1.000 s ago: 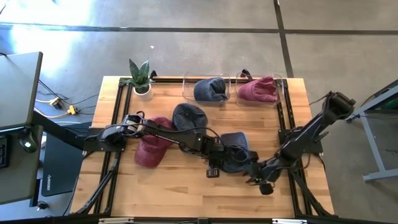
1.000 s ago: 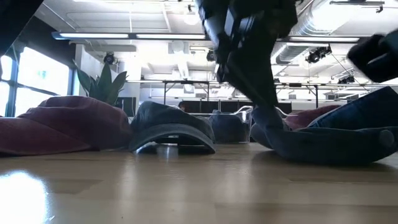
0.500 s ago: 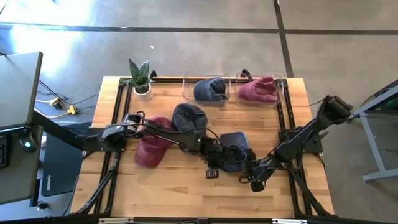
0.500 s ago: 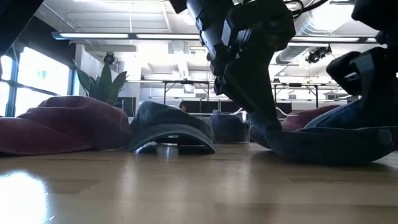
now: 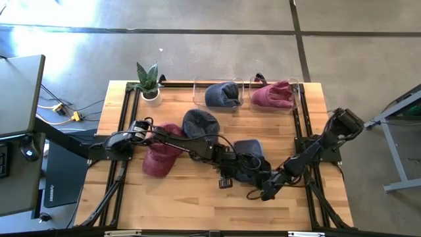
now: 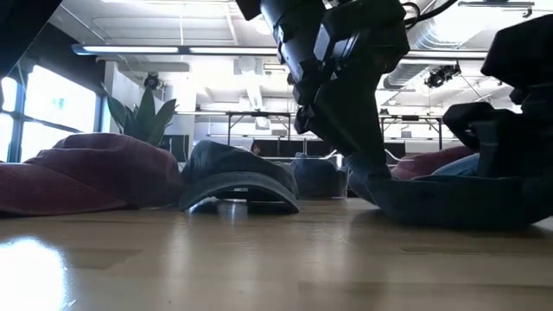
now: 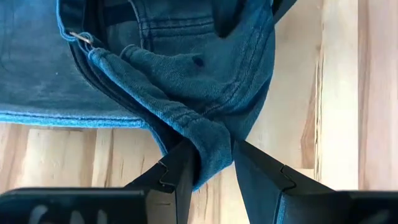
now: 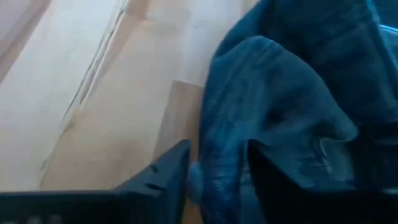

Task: Pick & Place hat
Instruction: Put the right dark blue cap into the left transparent bin

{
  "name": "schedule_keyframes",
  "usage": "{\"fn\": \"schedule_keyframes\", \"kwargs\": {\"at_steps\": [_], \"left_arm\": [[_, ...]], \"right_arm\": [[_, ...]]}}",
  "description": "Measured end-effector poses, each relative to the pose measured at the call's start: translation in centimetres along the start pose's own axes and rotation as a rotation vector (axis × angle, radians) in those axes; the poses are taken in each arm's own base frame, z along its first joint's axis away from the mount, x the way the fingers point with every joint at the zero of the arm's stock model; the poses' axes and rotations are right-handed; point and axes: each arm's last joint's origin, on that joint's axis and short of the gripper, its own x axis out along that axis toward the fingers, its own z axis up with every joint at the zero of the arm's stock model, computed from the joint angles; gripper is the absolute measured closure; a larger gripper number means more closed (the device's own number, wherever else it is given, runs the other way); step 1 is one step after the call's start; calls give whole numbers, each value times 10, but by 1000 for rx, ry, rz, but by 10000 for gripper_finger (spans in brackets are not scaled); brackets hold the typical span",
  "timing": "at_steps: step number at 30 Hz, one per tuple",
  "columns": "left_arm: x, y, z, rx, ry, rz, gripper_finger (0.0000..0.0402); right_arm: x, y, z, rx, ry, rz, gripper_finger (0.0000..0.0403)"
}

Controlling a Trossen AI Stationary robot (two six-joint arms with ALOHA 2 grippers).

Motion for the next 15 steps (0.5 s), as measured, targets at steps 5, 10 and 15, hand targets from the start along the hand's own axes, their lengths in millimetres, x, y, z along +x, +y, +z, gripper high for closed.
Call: {"fn": "schedule_keyframes", "kwargs": {"at_steps": [5,10,15], "left_arm": [[0,5,-3,-21,37,40,291],[0,19,-4,-46,77,83,291],[-8,26,8,-74,49,9,291]], "right_arm": [[-8,7,1,92,17,138,381],[-26,21,2,79,-11,237,360],[-33,20,5,101,-32,251,383]]}}
